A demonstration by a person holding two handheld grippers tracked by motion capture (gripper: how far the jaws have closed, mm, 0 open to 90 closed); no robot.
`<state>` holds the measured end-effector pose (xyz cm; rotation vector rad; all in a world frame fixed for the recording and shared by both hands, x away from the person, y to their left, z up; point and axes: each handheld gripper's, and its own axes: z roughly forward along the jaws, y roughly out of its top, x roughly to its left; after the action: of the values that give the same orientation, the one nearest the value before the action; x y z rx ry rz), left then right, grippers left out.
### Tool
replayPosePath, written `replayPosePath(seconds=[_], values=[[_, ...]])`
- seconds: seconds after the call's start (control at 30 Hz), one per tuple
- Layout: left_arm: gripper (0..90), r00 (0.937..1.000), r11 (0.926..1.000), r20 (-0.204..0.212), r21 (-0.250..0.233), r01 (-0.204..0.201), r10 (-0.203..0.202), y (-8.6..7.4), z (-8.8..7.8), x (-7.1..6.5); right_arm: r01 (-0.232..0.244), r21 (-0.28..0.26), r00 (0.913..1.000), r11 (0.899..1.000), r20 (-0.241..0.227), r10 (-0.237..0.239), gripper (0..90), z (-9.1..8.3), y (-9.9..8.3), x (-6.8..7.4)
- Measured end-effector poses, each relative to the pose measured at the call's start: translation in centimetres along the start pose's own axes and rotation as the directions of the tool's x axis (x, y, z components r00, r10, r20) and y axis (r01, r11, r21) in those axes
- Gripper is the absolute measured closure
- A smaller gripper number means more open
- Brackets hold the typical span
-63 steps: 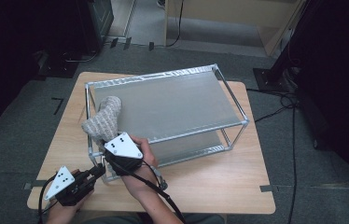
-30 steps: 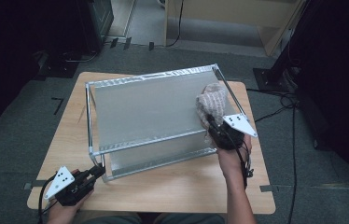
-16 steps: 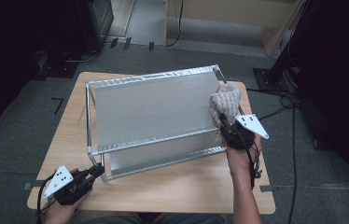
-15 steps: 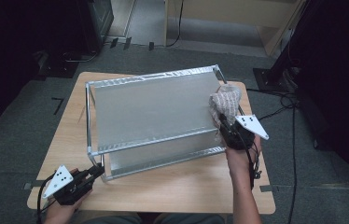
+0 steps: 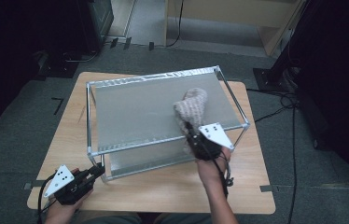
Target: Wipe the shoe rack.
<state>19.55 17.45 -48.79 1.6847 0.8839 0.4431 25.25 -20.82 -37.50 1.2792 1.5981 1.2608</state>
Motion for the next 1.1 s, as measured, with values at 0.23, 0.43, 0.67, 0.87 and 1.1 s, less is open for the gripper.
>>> replayPosePath(seconds=[0.23,0.43,0.67,0.87,1.1], values=[[79.1,0.9999,1.0,0.015,0.001,-0.001,0.001,0.0,0.1,-0.2,0.047,-0.026,0.9944,0.999,-0.093,-0.05,71.0,0.3,-0.4,7.1],[78.9,0.9995,0.9999,0.031,0.011,0.001,-0.001,0.0,0.3,-0.7,0.078,-0.034,0.9814,0.996,-0.173,-0.082,71.0,0.4,-0.4,11.1],[79.0,0.999,0.9999,0.045,0.014,-0.007,0.006,0.0,0.5,-1.4,0.12,-0.029,0.9658,0.992,-0.228,-0.123,71.5,0.5,-0.3,13.7],[79.1,0.9977,0.9997,0.065,0.014,-0.019,0.018,0.0,0.6,-1.7,0.139,-0.034,0.9532,0.99,-0.267,-0.143,71.5,0.2,-0.4,15.1],[80.5,0.9942,0.9952,0.052,0.024,-0.095,0.094,0.0,0.5,-2.3,0.187,-0.045,0.9405,0.981,-0.281,-0.192,70.7,-0.1,-0.4,14.8]])
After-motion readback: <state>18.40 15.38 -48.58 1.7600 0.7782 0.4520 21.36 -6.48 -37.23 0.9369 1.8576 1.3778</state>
